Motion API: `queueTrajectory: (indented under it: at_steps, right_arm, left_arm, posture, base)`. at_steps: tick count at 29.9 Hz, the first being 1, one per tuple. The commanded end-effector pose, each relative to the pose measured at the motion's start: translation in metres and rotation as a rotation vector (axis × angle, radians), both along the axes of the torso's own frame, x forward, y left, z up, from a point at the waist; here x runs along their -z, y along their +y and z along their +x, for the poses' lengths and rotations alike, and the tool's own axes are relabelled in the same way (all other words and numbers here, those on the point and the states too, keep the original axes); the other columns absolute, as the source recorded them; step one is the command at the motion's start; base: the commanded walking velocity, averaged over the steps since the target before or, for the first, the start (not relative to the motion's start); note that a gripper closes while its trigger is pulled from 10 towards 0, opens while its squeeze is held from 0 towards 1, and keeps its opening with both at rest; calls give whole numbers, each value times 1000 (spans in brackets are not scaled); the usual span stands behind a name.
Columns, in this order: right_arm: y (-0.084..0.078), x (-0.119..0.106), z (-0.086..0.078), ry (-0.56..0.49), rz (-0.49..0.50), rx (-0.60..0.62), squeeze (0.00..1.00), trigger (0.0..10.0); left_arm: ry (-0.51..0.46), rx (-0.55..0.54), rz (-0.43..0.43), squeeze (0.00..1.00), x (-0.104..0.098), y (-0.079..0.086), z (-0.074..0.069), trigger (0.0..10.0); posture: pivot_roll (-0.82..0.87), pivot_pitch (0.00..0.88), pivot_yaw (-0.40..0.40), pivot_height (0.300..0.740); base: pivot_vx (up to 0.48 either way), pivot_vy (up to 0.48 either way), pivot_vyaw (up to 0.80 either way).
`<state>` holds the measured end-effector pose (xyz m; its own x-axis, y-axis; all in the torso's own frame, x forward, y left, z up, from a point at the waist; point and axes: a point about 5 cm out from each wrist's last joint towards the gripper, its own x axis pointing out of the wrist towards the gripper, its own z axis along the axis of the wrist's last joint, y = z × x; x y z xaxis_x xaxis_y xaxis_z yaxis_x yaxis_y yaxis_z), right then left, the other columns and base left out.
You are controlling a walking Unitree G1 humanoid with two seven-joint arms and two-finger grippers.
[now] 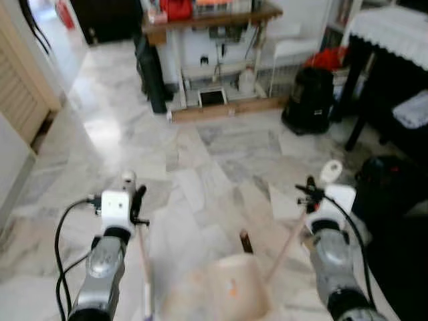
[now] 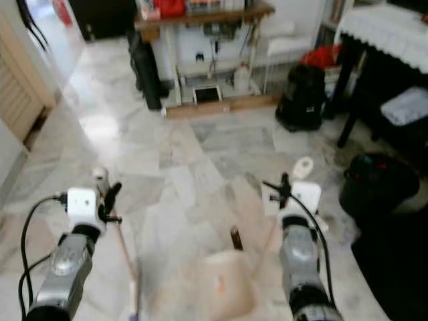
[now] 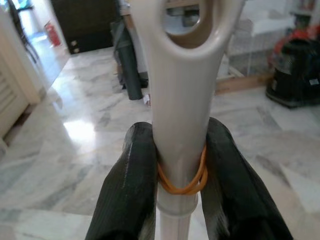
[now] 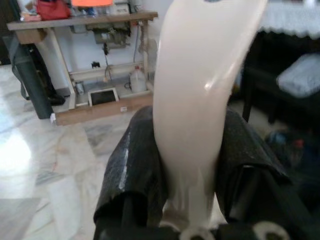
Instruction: Sweep floor
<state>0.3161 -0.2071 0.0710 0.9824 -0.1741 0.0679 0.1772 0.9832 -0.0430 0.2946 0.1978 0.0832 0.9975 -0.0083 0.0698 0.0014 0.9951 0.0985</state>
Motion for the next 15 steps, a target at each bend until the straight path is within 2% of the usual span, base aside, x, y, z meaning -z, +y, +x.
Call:
queueTrajectory:
  at_steps: [1,15]
  right_arm:
    - [18,-10,7,-53,29,-39,0,10000]
    - [19,-9,6,-49,15,-48,0,10000]
  left_arm:
    - [-37,-16,31,0,-9,8,1,10000]
    - [-35,-15,28,0,-8,7,0,10000]
  posture:
    - [66,0,54,740]
    - [69,0,49,740]
  base:
    - [337,0,0]
    - [337,0,0]
